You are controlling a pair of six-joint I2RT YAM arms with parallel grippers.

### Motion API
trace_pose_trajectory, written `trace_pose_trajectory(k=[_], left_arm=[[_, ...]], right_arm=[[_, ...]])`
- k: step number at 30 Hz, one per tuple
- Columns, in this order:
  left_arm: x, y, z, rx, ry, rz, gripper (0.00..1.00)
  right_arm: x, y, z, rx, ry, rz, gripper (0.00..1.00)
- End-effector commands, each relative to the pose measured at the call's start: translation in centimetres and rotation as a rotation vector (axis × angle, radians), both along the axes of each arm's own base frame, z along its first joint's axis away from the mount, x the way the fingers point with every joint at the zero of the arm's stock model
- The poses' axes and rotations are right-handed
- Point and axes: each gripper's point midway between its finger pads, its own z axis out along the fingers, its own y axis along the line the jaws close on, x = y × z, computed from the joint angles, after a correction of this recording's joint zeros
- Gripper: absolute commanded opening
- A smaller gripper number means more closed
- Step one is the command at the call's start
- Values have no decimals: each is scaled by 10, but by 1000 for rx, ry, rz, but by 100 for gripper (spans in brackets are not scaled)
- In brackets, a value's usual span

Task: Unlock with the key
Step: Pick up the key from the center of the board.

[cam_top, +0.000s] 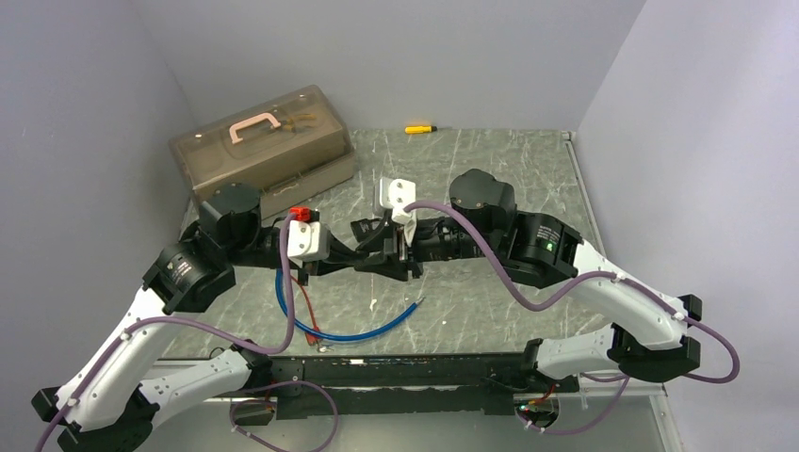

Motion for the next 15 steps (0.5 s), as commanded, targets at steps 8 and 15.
trace_pose_trajectory(k=[8,15], left_arm=[[-6,4,10,-27,-22,-15,0],[-1,13,25,-56,-31,60,72]], right_arm=[[12,-11,20,9,-87,-91,0],[22,-29,26,92,-86,-211,0]])
